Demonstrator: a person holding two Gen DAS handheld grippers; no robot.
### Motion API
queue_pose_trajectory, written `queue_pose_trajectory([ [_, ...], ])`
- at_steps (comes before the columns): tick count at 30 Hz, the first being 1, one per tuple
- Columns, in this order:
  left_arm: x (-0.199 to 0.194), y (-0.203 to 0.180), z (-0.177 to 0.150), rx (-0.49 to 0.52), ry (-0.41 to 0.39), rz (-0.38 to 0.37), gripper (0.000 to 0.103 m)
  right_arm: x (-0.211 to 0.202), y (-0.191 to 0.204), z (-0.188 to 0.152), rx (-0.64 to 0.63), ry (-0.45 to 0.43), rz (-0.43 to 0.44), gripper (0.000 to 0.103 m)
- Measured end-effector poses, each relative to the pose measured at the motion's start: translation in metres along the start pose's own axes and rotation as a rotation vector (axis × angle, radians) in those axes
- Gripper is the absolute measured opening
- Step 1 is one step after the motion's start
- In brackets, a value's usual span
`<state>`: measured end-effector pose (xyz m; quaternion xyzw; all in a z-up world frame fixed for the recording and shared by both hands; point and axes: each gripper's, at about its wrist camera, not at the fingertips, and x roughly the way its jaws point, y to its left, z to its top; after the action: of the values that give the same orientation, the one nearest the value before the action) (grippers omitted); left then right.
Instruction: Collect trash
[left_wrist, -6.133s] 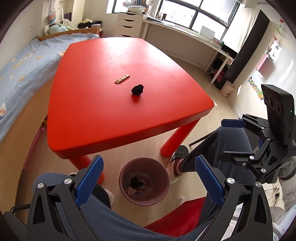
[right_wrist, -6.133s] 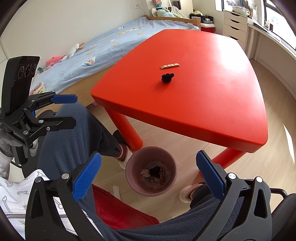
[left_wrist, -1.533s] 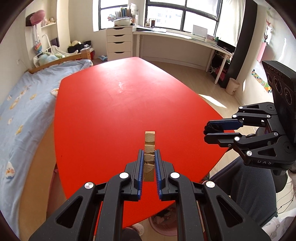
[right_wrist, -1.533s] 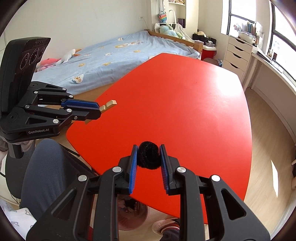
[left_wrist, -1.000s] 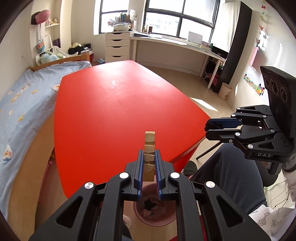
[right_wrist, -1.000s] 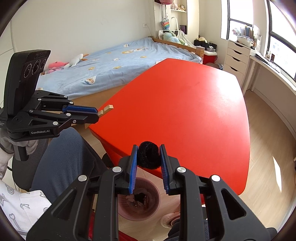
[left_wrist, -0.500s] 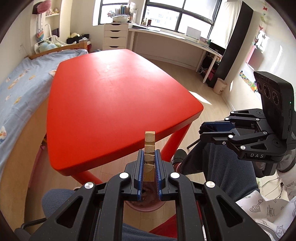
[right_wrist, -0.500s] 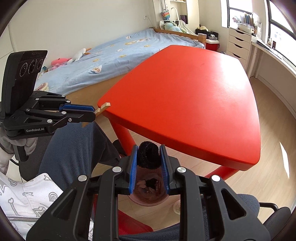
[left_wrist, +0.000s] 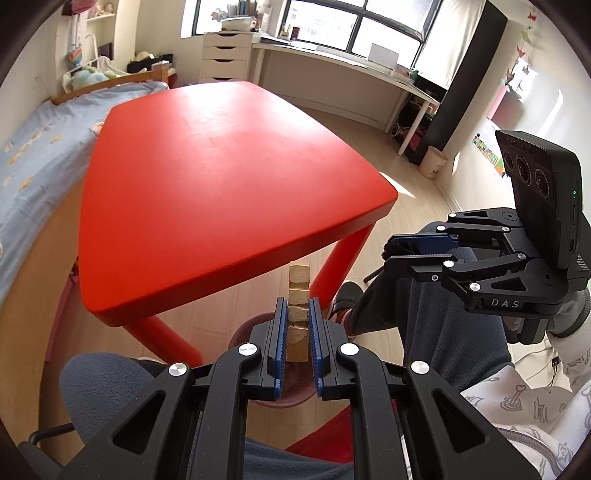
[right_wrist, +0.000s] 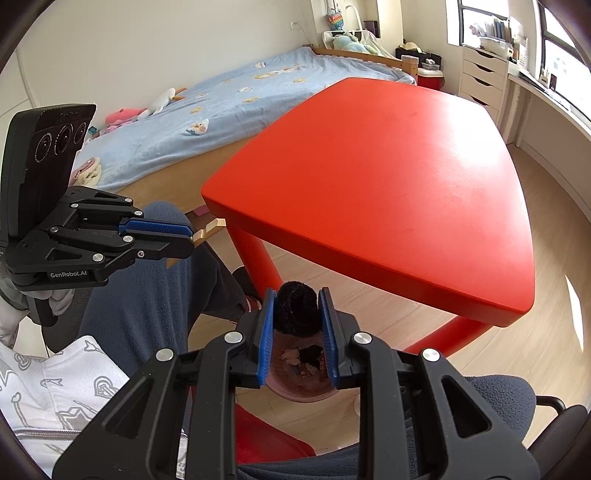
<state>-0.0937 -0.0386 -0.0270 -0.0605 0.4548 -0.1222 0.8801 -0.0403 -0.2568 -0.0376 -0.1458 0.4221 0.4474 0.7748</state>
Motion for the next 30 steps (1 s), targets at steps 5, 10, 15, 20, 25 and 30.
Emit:
queue_pose_trajectory([
  [5,0.001,-0.002,0.0,0.005,0.006,-0.008,0.012,0.004,0.0,0.001,0.003,0.008,0.012,0.026],
  [10,0.002,0.003,0.001,-0.005,-0.004,0.015,0.051,0.006,-0.002,-0.001,0.009,0.0,-0.001,0.078],
  [15,-0.002,0.013,0.0,-0.043,-0.035,0.041,0.095,0.003,-0.012,-0.002,0.044,-0.018,-0.023,0.098],
  [20,-0.002,0.016,0.0,-0.063,-0.034,0.061,0.095,0.002,-0.018,-0.003,0.076,-0.023,-0.029,0.1],
  [25,-0.001,0.017,0.001,-0.078,-0.031,0.065,0.096,0.002,-0.023,-0.004,0.11,-0.015,-0.028,0.1],
  [30,-0.003,0.02,0.002,-0.09,-0.035,0.065,0.096,0.0,-0.026,-0.002,0.135,-0.019,-0.025,0.1],
])
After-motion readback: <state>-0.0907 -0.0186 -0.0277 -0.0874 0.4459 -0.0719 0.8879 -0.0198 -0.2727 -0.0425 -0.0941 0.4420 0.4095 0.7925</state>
